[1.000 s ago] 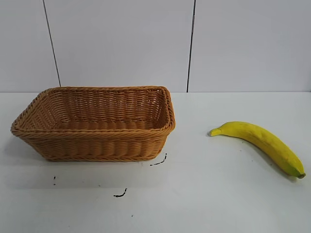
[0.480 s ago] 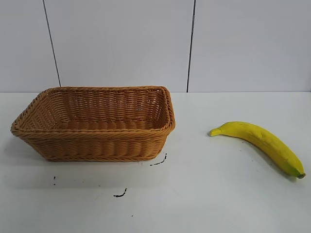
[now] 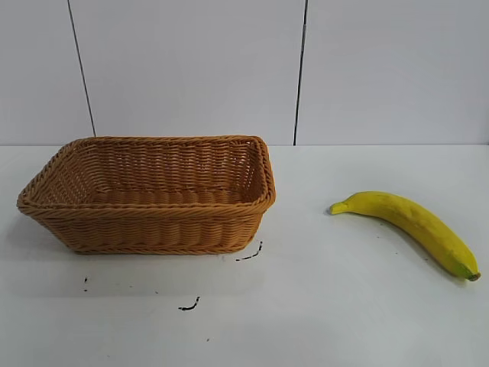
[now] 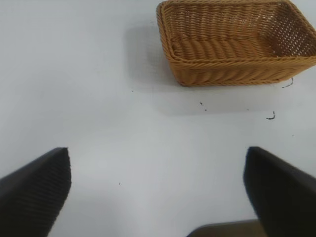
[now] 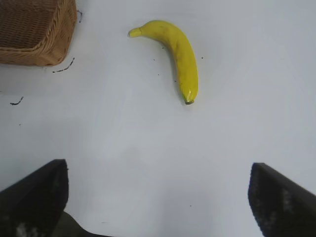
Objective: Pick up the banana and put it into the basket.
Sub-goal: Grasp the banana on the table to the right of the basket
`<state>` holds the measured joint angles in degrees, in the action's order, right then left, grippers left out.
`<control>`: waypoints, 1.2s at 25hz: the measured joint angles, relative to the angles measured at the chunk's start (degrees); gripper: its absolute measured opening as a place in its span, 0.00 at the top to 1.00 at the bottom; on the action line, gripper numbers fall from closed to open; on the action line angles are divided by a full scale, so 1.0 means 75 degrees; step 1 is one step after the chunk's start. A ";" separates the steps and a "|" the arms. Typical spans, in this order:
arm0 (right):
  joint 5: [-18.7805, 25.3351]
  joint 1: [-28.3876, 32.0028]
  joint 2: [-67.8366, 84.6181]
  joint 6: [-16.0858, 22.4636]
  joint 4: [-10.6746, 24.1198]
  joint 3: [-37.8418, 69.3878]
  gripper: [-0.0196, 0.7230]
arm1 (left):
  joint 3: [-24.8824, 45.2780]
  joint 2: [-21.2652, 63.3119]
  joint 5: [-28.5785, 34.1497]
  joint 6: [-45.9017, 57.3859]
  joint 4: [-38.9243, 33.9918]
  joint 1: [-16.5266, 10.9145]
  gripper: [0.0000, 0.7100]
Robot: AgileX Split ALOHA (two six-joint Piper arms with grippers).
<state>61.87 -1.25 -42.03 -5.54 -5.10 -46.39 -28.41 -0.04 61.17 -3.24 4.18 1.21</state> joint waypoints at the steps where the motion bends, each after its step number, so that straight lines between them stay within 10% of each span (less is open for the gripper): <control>1: -0.0007 0.0000 -0.0383 -0.0105 0.0000 -0.0207 0.04 | 0.0000 0.0000 0.0000 0.0000 0.0000 0.0000 0.03; 14: -0.0423 0.0000 -0.5405 -0.2681 0.0001 -0.2494 0.04 | 0.0000 0.0000 0.0000 0.0000 -0.0007 0.0000 0.03; 30: -0.2156 0.0000 -0.9103 -0.2854 -0.0058 -0.3931 0.04 | 0.0000 0.0000 0.0000 0.0000 -0.0007 0.0000 0.03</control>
<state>45.70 -1.25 -110.30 -26.95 -5.54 -75.87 -28.41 -0.04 61.17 -3.24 4.13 1.21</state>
